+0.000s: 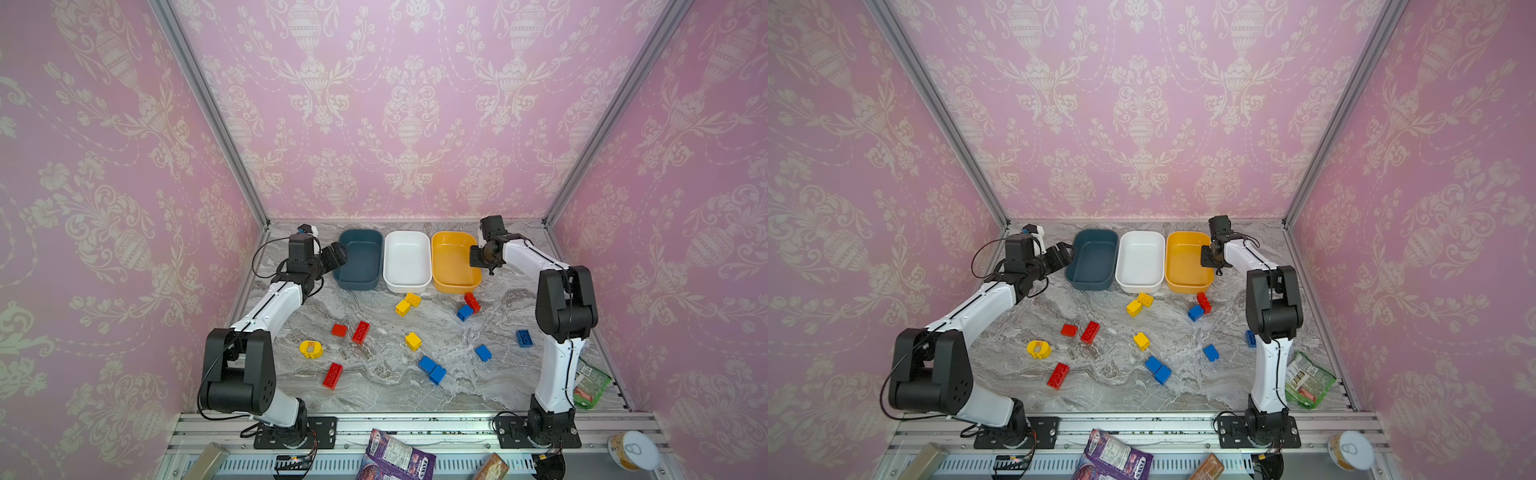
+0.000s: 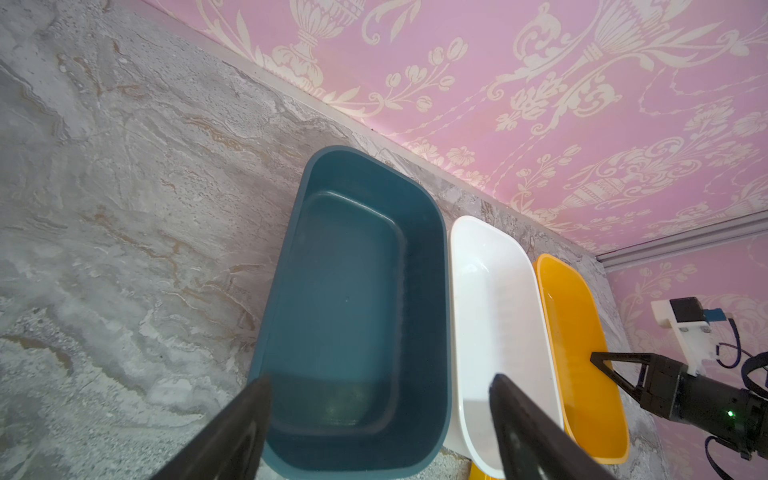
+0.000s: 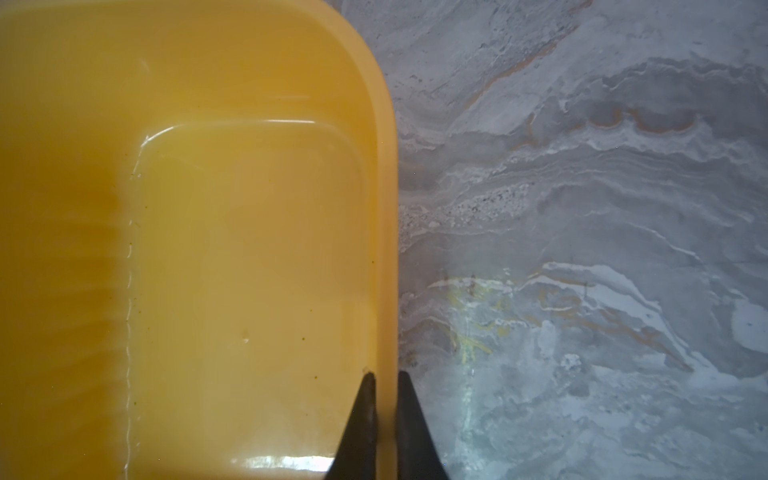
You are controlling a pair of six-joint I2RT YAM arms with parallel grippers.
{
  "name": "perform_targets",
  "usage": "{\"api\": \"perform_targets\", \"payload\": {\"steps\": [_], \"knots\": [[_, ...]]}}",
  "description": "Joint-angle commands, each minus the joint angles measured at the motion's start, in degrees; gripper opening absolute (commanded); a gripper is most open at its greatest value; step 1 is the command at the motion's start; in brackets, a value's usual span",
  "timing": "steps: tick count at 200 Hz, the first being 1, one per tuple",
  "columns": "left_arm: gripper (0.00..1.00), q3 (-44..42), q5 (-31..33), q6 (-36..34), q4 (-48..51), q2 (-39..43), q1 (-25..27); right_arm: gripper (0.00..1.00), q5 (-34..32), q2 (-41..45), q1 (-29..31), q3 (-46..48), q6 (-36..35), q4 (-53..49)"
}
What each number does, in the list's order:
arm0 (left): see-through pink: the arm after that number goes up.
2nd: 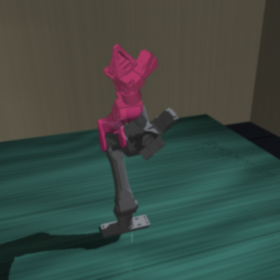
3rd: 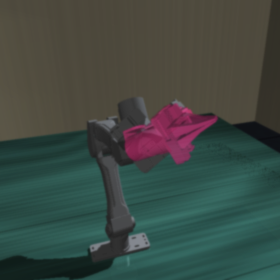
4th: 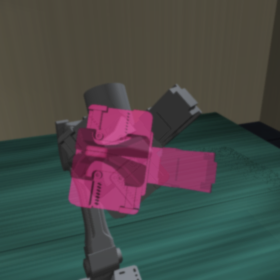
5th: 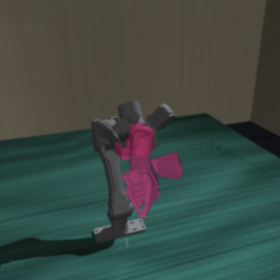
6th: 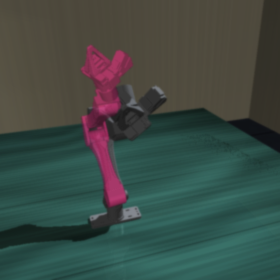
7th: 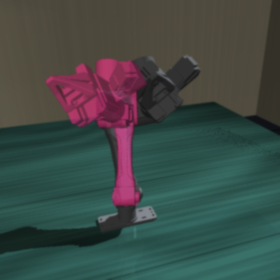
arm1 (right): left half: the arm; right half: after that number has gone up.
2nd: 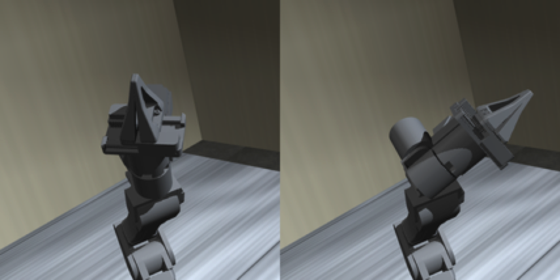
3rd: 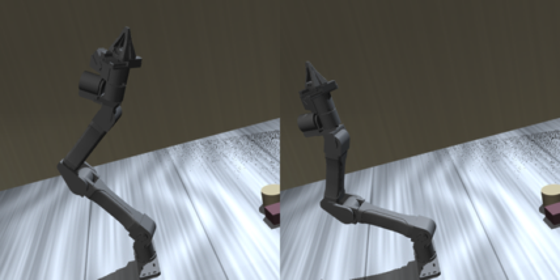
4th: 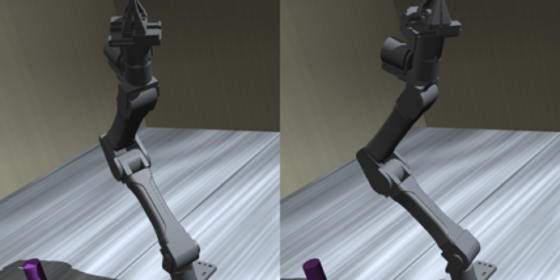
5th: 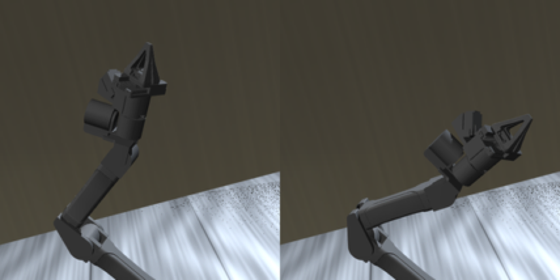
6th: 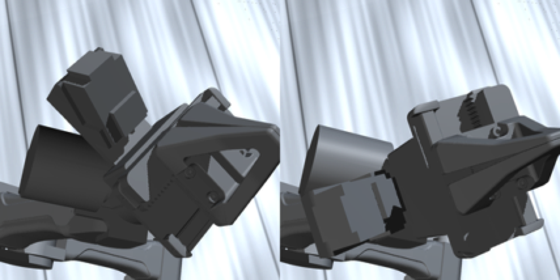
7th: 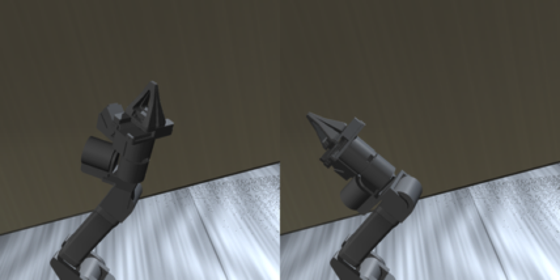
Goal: Sort the legos into containers by color
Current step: 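Drag the yellow bin with the right gripper beside the white bin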
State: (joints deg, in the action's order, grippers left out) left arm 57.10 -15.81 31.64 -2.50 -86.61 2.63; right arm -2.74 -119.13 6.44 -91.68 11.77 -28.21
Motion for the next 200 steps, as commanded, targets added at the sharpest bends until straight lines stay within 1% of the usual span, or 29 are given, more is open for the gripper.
{"api": "perform_targets", "payload": {"steps": [1, 93, 138, 158, 176, 200], "knots": [[0.84, -0.86, -0.88, 0.64, -0.42, 1.44, -0.55, 0.04, 0.77, -1.67, 0.42, -1.62, -0.74, -2.26], [0.85, -0.92, -1.03, 0.65, -0.54, 1.13, -0.70, 0.04, 1.78, -2.17, 1.48, -2.52, -0.45, -2.71], [0.85, -1.09, -1.06, 0.71, -0.66, 1.26, -0.70, 0.06, 1.52, -2.34, 1.58, -3.22, -0.48, -3.18], [0.85, -1.04, -1.06, 0.63, -0.65, 1.31, -0.70, 0.12, 1.45, -2.30, 1.59, -3.16, -0.44, -3.29], [0.85, -1.16, -0.97, 0.66, -0.53, 1.45, -0.71, 0.22, 1.17, -1.81, 1.61, -2.73, -0.24, -2.87], [0.85, -1.08, -0.96, 0.67, -0.48, 1.63, -0.74, 0.28, 1.12, -0.87, 1.59, -2.16, 0.18, -2.31]]}}
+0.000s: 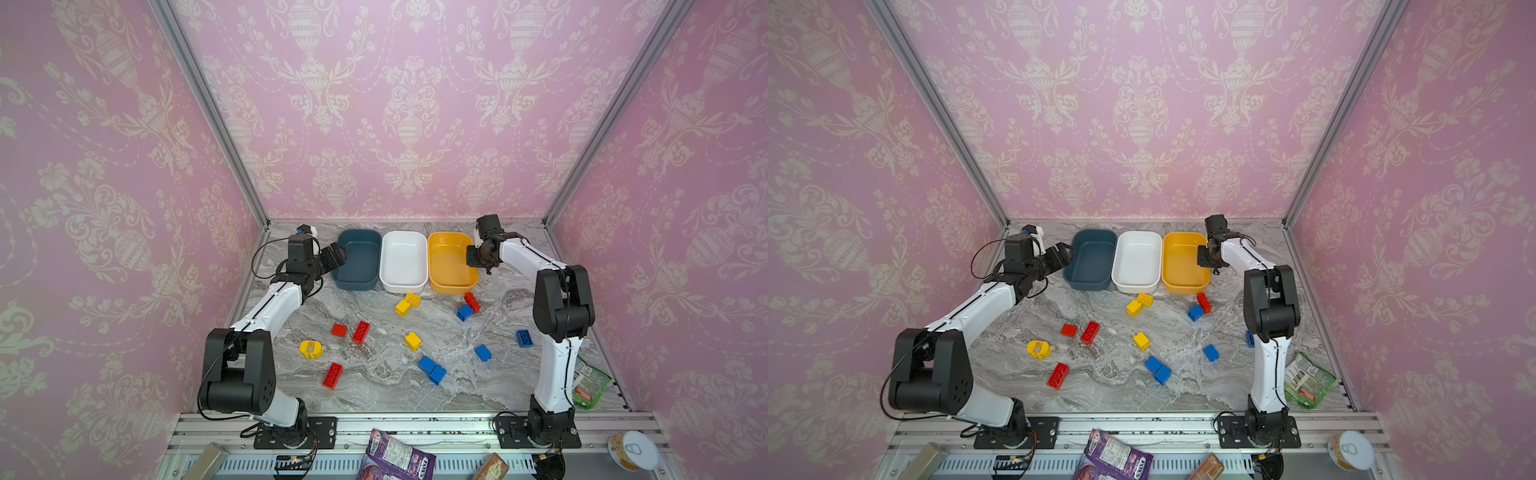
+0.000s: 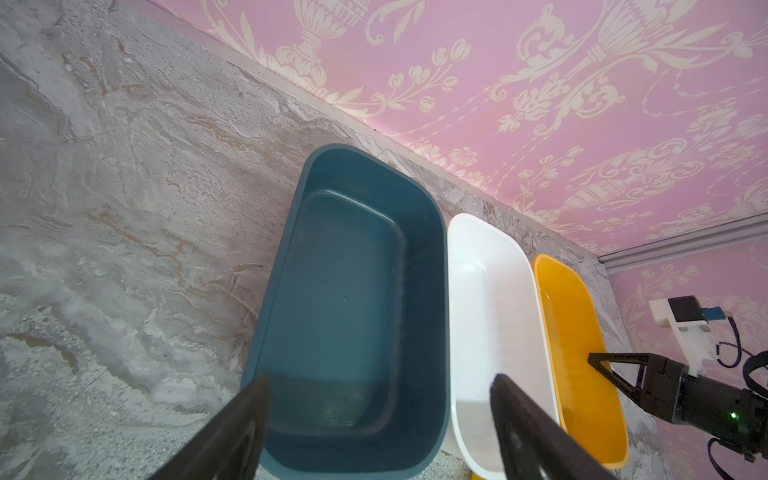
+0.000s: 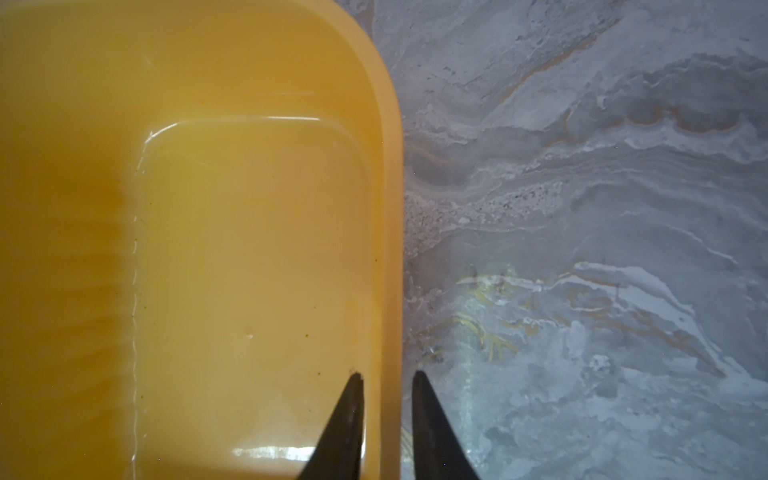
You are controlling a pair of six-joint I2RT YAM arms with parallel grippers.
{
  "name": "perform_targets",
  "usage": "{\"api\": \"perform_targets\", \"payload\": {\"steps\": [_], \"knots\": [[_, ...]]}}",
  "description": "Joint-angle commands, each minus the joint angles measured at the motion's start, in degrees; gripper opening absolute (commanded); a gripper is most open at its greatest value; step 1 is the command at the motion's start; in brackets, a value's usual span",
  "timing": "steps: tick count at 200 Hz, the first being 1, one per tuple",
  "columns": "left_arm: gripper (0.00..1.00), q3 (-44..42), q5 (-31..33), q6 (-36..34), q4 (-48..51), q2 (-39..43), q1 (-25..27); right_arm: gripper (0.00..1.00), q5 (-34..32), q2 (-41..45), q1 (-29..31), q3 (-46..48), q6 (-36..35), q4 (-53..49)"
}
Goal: Sort the legos into containers by color
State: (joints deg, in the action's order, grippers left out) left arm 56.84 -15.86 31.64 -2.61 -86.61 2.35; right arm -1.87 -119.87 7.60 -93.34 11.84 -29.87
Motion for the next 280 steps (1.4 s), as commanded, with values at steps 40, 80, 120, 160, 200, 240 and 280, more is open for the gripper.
{"api": "perform_targets", "payload": {"steps": [40, 80, 120, 160, 200, 240, 280], "knots": [[0.86, -1.02, -0.93, 0.68, -0.38, 2.32, -0.50, 0.42, 0.64, 2.87, 0.09, 0.76, 1.47, 0.13], [0.86, -1.48, -1.23, 0.61, -0.26, 3.24, -0.50, 0.53, 1.43, 9.80, -0.96, 5.67, 2.86, -0.78], [0.87, -2.51, -2.37, 1.32, -1.57, 3.34, -0.50, 0.59, 1.39, 19.47, -2.77, 14.44, 5.58, -5.20], [0.88, -3.81, -3.36, 1.67, -2.88, 3.38, -0.55, 0.70, 0.61, 26.69, -6.87, 25.31, 11.12, -11.88], [0.88, -4.38, -4.59, 1.56, -3.22, 3.04, -0.46, 0.83, -0.59, 32.64, -11.40, 37.23, 14.24, -9.29], [0.89, -4.46, -5.06, 1.17, -3.00, 3.37, -0.50, 0.86, -4.98, 35.41, -12.54, 42.21, 15.79, -8.53], [0.89, -4.53, -5.23, 0.94, -2.83, 3.47, -0.50, 0.85, -4.38, 34.91, -13.41, 46.17, 17.23, -6.93]]}}
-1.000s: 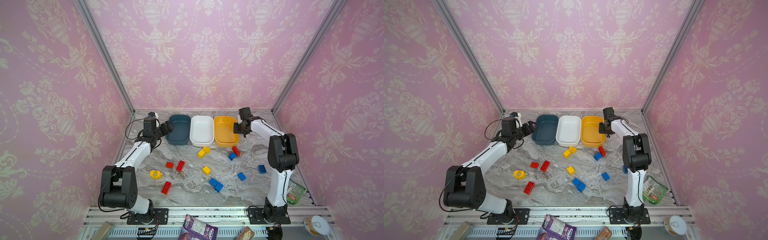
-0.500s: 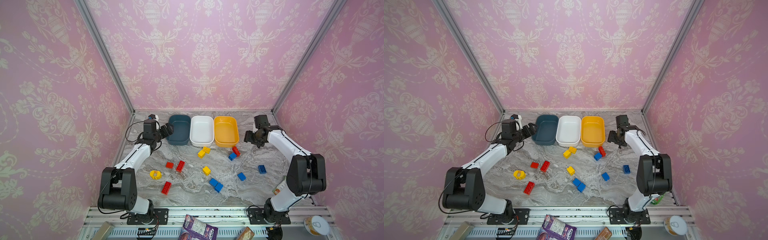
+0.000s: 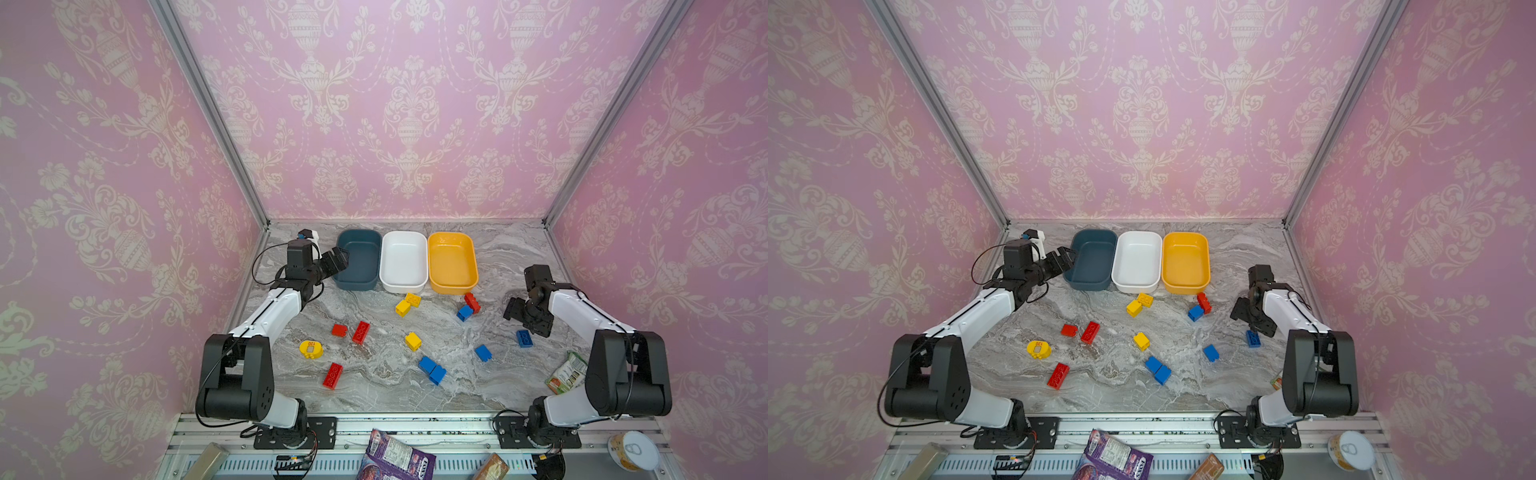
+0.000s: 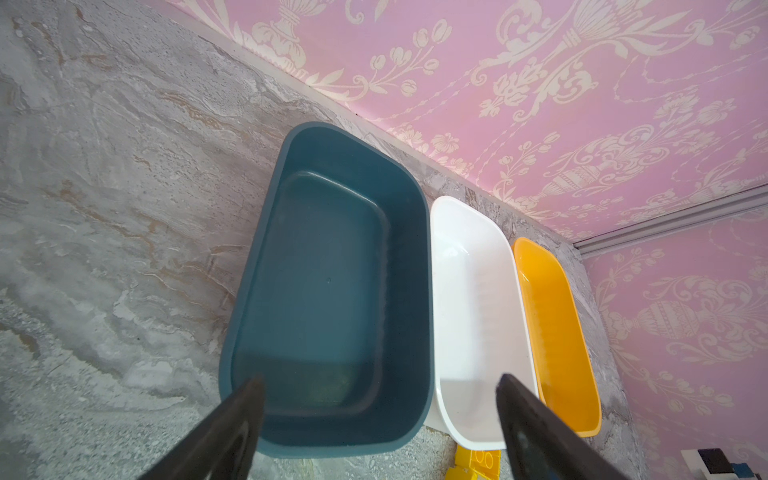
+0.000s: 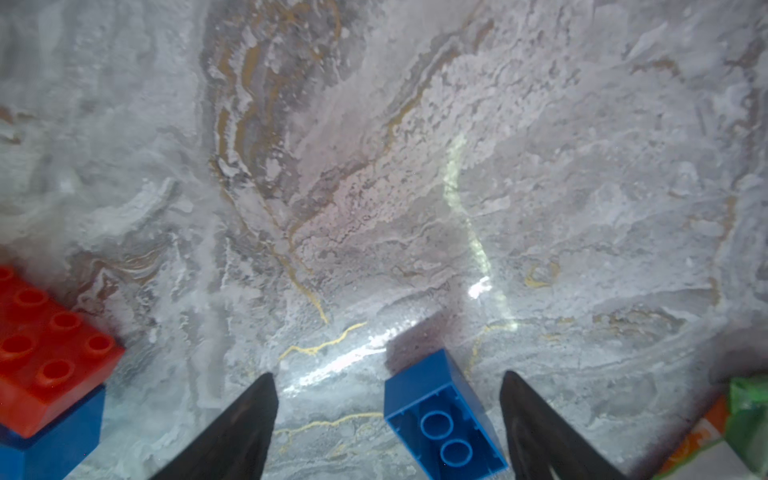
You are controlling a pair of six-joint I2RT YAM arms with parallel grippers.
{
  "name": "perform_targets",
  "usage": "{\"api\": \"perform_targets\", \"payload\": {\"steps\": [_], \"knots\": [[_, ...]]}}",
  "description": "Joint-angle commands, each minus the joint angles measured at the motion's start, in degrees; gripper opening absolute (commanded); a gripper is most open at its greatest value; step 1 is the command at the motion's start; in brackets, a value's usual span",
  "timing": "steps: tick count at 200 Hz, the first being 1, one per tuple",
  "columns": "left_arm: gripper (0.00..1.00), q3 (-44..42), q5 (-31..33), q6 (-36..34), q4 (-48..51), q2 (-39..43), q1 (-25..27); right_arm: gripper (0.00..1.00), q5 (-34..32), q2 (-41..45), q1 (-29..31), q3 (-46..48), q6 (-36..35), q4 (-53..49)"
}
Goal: Sort the legos into containers by color
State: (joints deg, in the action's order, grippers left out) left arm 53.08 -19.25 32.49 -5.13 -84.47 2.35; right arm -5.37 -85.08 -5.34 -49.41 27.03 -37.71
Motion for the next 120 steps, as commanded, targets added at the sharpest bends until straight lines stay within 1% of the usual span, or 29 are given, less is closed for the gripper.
{"api": "perform_targets", "payload": {"steps": [1, 35, 72, 101, 111, 120], "knots": [[0.90, -0.82, -1.84, 0.10, -0.32, 1.32, -0.50, 0.85, -0.79, 0.10, -0.47, 2.31, 2.05, 0.99], [0.90, -0.77, -1.94, 0.12, -0.40, 1.23, -0.49, 0.83, 2.46, -0.04, -0.50, 3.33, 2.76, 2.59], [0.90, -0.73, -1.85, 0.09, -0.34, 1.23, -0.50, 0.76, 4.60, 1.06, -0.42, 4.99, 3.30, 3.22], [0.90, -0.92, -1.85, 0.12, -0.40, 1.23, -0.50, 0.70, 4.60, 1.32, 0.35, 5.98, 3.04, 3.11], [0.90, -0.98, -1.85, 0.14, -0.39, 1.21, -0.50, 0.67, 4.12, 1.36, 0.60, 6.08, 2.86, 2.83], [0.90, -0.96, -1.80, 0.13, -0.36, 1.32, -0.50, 0.61, 3.59, 1.40, 1.15, 6.16, 2.70, 2.59]]}}
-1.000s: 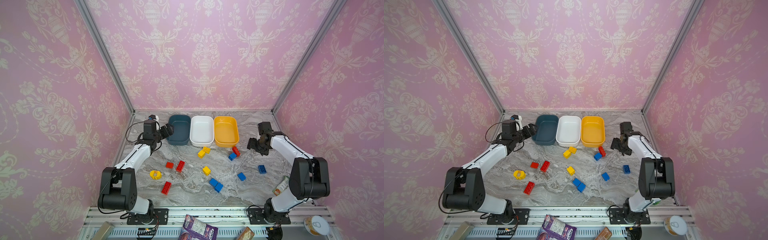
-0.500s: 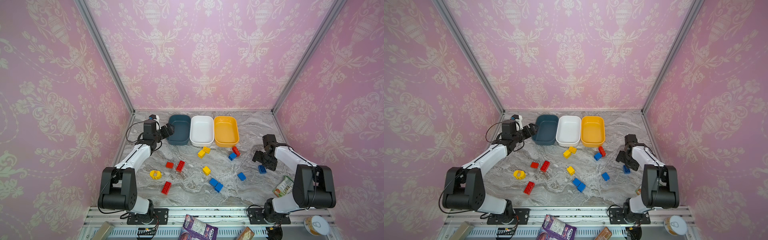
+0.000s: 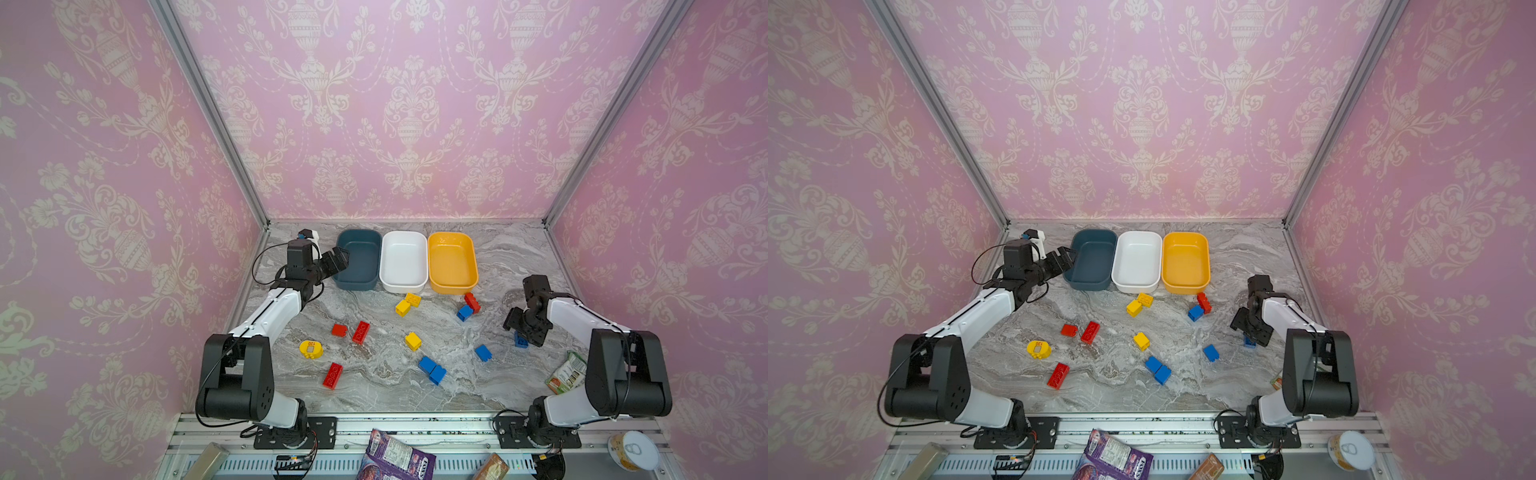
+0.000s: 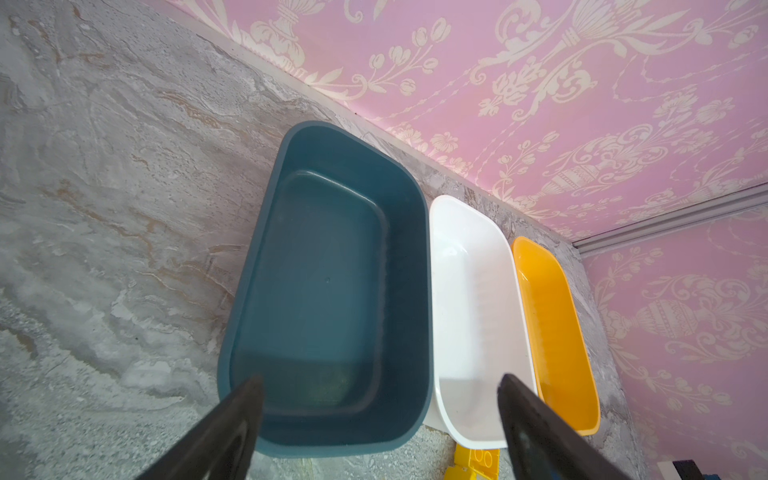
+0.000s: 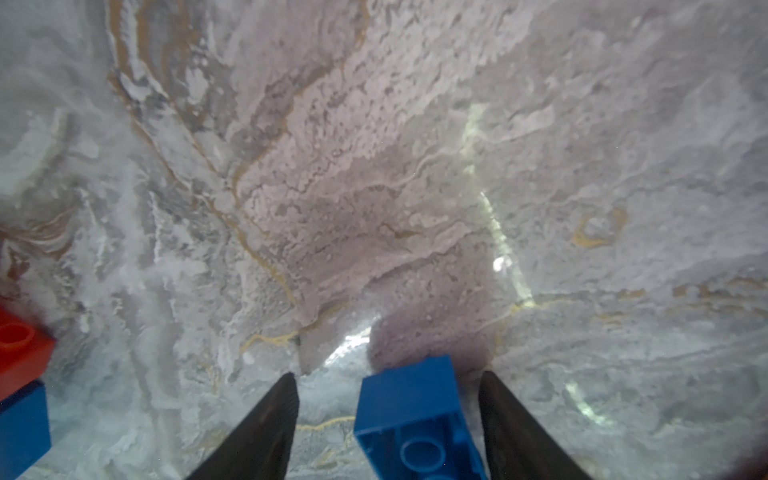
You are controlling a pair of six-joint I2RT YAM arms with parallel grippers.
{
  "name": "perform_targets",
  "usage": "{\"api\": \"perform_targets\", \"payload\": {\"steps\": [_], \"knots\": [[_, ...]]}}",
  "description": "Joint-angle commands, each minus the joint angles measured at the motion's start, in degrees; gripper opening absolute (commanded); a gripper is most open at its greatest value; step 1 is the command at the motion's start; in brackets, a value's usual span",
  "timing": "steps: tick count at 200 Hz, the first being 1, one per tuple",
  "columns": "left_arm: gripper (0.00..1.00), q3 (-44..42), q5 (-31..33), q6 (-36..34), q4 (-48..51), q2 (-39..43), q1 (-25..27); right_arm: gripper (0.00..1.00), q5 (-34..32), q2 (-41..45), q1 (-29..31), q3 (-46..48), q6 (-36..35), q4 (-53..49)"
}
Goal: Sort the legos into containers by color
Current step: 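Carry the blue brick with the right gripper over the yellow bin and release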
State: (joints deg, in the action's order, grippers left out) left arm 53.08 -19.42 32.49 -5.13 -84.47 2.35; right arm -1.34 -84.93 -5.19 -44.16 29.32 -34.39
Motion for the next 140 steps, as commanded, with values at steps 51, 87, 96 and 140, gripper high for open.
{"api": "perform_targets", "payload": {"steps": [51, 87, 96, 140], "knots": [[0.91, -0.90, -1.65, 0.24, -0.19, 1.59, -0.50, 0.35, -1.74, 0.98, 1.94, 1.36, 0.48, -0.34], [0.91, -1.21, -1.50, 0.27, 0.38, 2.33, -0.53, 0.28, -1.51, 1.08, 3.44, 0.19, 0.73, -0.55], [0.91, -1.46, -1.50, 0.24, 0.47, 2.55, -0.46, 0.28, -2.03, 1.46, 4.42, -0.70, 0.74, -1.03], [0.92, -3.30, -1.23, 0.72, 0.54, 3.95, -0.54, 0.28, -3.43, 1.19, 11.14, -9.45, 1.00, -2.96]]}}
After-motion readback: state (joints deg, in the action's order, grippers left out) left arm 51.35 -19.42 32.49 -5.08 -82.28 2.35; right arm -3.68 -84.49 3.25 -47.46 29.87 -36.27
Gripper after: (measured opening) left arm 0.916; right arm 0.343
